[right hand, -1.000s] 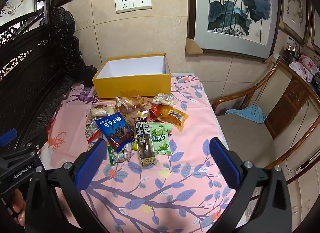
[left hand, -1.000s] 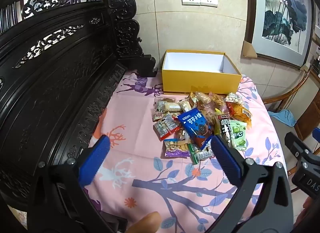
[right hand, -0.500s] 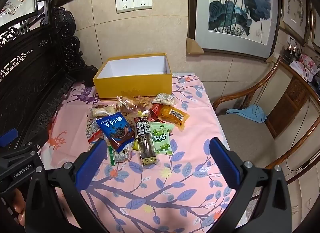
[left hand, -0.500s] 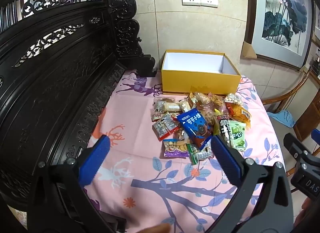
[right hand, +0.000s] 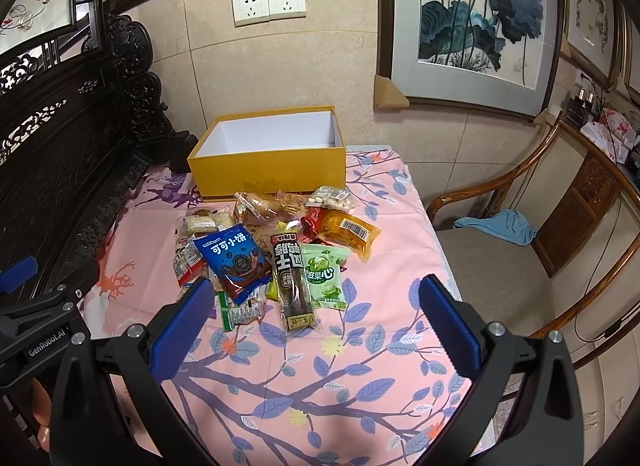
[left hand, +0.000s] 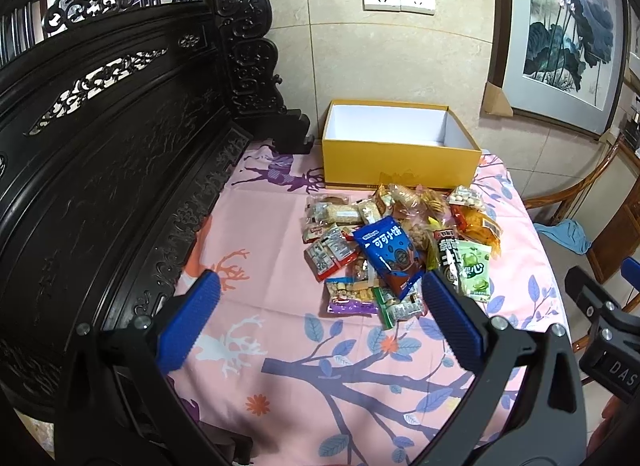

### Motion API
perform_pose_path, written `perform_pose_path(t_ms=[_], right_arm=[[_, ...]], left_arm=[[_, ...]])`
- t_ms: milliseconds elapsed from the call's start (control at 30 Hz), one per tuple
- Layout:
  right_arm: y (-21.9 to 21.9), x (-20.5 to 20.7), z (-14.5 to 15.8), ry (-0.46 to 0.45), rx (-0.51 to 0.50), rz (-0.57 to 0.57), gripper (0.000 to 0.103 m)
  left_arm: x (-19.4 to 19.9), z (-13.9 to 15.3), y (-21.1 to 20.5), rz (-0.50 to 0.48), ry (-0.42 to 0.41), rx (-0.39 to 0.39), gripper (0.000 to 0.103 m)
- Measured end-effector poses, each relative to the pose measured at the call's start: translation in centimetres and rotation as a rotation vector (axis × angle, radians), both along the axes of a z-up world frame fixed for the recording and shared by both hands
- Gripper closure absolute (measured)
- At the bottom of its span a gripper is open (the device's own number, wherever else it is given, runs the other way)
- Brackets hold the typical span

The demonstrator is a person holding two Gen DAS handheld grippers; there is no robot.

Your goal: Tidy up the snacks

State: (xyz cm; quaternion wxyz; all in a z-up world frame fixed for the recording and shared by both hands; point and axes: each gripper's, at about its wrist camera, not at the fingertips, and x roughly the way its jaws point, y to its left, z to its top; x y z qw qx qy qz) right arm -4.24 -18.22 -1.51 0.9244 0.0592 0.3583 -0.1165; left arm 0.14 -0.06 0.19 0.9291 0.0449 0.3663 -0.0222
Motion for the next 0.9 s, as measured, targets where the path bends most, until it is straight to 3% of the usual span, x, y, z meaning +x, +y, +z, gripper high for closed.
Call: perform_pose_path(t_ms=[900], right_arm=[[-0.01,0.11,-0.1,0.002,0.002,0.007,0.001]], left_arm=[[0.26,-0.27,0.2,0.002,0.012,-0.011,0.002]])
